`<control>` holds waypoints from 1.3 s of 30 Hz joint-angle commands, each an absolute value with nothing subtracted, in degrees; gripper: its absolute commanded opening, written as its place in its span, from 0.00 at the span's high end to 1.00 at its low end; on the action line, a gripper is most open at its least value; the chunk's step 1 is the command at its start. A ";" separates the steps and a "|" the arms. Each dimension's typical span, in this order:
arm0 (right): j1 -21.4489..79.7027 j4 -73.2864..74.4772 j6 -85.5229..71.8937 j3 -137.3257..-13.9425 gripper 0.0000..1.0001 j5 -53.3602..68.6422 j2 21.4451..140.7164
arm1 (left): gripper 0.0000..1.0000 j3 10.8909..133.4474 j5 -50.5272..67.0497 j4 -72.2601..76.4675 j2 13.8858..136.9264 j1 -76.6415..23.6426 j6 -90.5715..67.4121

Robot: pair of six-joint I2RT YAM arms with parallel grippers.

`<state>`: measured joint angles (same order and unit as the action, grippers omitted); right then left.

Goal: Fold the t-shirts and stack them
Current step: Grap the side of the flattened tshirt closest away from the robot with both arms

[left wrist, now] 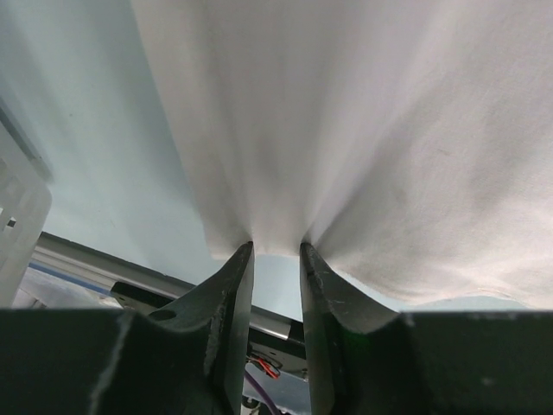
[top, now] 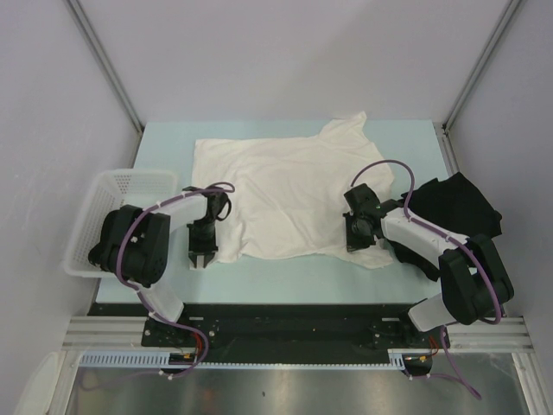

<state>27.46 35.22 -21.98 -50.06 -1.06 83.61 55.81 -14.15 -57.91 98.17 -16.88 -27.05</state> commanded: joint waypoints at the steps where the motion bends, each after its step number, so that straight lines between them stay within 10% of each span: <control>1: 27.25 34.80 -21.97 -52.12 0.92 -1.41 82.53 | 0.67 58.00 -15.38 -60.90 95.80 -18.02 -28.13; 39: 24.70 36.91 -17.93 -52.12 0.93 -1.41 81.03 | 0.59 59.07 -21.10 -57.66 98.00 -14.69 -30.32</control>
<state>25.74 36.21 -19.77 -50.06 -1.15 82.81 57.95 -20.84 -59.57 99.11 -16.58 -29.12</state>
